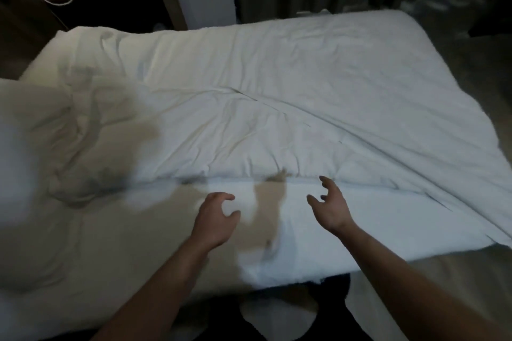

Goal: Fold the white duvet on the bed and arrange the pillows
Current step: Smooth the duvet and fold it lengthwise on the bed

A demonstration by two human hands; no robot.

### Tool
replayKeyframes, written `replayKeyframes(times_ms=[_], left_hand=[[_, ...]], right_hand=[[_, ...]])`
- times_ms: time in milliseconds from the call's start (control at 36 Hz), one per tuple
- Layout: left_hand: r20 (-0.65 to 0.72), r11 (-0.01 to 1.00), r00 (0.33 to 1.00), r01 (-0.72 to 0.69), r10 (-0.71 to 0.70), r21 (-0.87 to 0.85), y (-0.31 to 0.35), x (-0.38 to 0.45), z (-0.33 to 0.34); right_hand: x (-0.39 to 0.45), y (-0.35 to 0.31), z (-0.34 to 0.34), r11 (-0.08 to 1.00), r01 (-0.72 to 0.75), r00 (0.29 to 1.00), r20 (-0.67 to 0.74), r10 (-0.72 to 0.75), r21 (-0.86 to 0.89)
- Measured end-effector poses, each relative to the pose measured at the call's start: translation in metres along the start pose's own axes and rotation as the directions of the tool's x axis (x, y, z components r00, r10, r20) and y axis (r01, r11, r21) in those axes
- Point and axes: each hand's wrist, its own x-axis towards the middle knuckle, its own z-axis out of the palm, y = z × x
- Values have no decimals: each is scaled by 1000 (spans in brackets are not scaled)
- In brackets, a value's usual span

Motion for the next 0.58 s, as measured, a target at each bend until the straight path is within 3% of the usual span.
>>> replayKeyframes(times_ms=[194,361,583], left_hand=[[8,988,995,97,-97,-117,110,-34,106],[52,989,996,78,-72,-127,178,-76,171],[119,999,992,40,-44,34,208,-88,221]], right_hand=[[-17,83,-126,999,-9,998,60,11,-46],[-21,122,-211,985,23,995,103,-6,-172],[-15,153,-262,927,137,983,163,-84,-350]])
